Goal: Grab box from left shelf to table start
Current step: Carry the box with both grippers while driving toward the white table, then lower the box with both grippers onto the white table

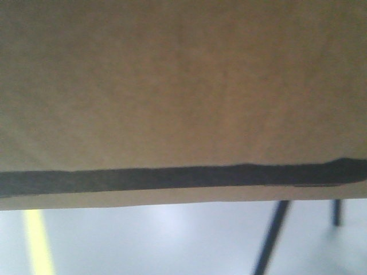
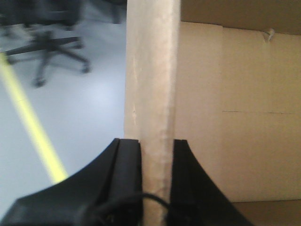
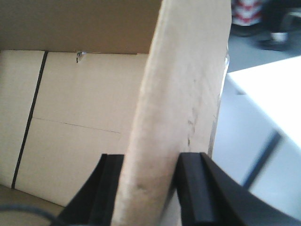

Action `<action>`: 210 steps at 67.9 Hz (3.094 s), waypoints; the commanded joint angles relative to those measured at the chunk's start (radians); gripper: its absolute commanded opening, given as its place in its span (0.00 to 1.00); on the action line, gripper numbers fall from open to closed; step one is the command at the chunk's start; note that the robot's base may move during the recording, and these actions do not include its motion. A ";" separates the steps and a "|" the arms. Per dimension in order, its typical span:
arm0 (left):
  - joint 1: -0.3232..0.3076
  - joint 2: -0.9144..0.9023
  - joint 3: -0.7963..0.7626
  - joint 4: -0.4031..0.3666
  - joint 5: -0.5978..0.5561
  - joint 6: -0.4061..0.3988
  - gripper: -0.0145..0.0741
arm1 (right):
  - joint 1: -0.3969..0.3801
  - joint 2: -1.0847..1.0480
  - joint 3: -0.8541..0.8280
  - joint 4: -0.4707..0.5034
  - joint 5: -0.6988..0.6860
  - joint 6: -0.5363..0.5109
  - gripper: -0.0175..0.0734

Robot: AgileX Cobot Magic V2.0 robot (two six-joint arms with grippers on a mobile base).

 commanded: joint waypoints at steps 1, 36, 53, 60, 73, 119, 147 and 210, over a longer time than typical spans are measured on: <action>-0.001 0.012 -0.038 0.032 -0.173 -0.013 0.05 | -0.004 0.007 -0.036 -0.090 -0.123 -0.011 0.26; -0.001 0.012 -0.038 0.032 -0.173 -0.013 0.05 | -0.004 0.007 -0.036 -0.090 -0.123 -0.011 0.26; -0.001 0.012 -0.038 0.032 -0.173 -0.013 0.05 | -0.004 0.007 -0.036 -0.090 -0.123 -0.011 0.26; -0.001 0.012 -0.036 0.032 -0.173 -0.013 0.05 | -0.004 0.007 -0.036 -0.090 -0.123 -0.011 0.26; -0.001 0.012 -0.029 0.032 -0.173 -0.013 0.05 | -0.004 0.007 -0.036 -0.090 -0.123 -0.011 0.26; -0.001 0.012 0.199 0.032 -0.173 -0.013 0.05 | -0.004 0.007 -0.036 -0.090 -0.123 -0.011 0.26; -0.001 0.012 0.343 0.032 -0.181 -0.013 0.05 | -0.004 0.007 -0.036 -0.090 -0.123 -0.011 0.26; -0.001 0.137 0.124 0.125 -0.158 -0.013 0.05 | -0.004 0.115 -0.081 -0.089 -0.086 0.012 0.26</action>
